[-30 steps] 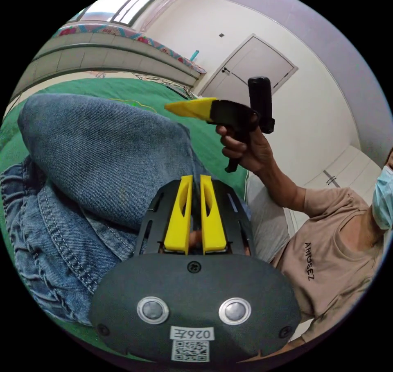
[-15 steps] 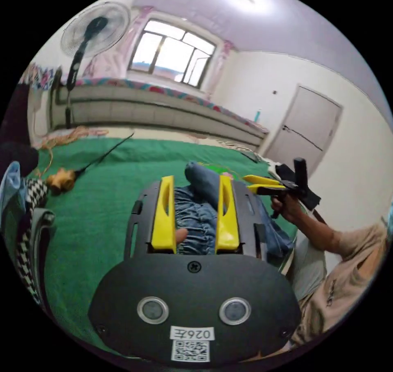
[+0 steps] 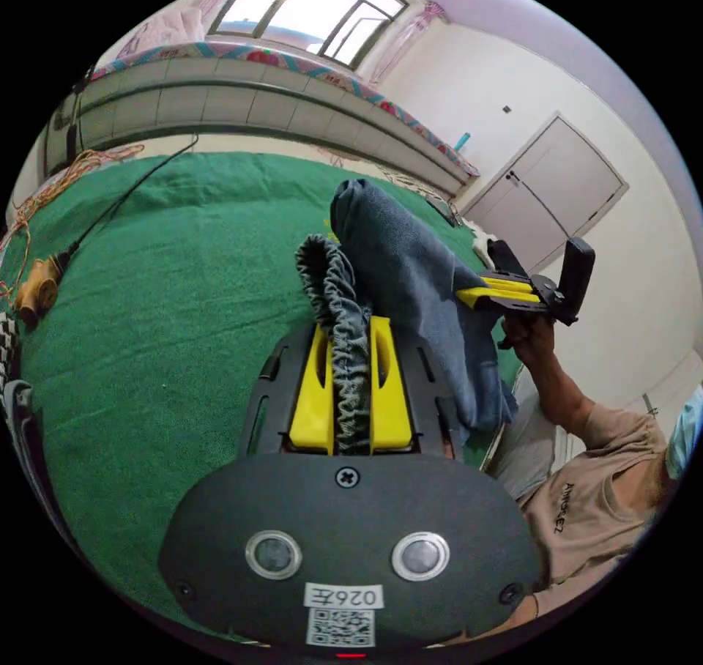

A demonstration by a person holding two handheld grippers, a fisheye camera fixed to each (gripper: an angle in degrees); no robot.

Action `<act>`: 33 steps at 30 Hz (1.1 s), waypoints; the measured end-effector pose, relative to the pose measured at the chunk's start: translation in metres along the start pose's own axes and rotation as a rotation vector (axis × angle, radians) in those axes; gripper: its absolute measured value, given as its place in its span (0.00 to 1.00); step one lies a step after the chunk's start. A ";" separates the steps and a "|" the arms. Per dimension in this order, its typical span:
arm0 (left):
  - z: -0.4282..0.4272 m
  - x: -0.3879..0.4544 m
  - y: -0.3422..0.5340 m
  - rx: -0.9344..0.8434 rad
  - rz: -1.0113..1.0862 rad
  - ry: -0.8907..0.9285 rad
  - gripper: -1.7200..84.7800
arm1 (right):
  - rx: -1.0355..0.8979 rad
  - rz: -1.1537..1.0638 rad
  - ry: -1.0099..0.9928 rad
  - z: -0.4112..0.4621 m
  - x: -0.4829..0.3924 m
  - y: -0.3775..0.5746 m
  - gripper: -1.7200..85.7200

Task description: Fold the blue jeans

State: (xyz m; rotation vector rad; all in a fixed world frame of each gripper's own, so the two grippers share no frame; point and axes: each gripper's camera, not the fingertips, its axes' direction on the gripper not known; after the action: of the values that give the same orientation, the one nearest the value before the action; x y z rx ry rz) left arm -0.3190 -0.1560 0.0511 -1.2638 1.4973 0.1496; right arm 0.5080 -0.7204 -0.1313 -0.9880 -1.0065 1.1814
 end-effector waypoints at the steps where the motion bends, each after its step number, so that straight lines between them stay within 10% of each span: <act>1: -0.013 0.007 -0.002 0.028 0.013 0.008 0.10 | 0.053 0.018 -0.030 -0.017 0.007 0.002 0.01; 10: -0.164 0.054 0.008 0.351 0.081 -0.102 0.09 | 0.369 0.272 0.203 -0.179 0.068 0.058 0.01; 19: -0.135 -0.009 0.028 0.103 -0.295 -0.286 0.04 | -0.324 0.737 0.498 -0.156 0.198 0.135 0.05; 24: -0.172 0.073 0.039 0.398 -0.099 -0.439 0.03 | 0.106 0.581 0.337 -0.204 0.168 0.118 0.07; 33: -0.007 0.145 -0.013 -0.304 0.158 -0.318 0.21 | -0.225 0.232 0.015 -0.097 0.098 0.066 0.19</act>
State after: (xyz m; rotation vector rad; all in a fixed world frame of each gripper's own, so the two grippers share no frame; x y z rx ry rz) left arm -0.2869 -0.2542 -0.0516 -1.2867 1.3269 0.6724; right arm 0.5952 -0.6228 -0.2109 -1.3175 -1.0494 1.2659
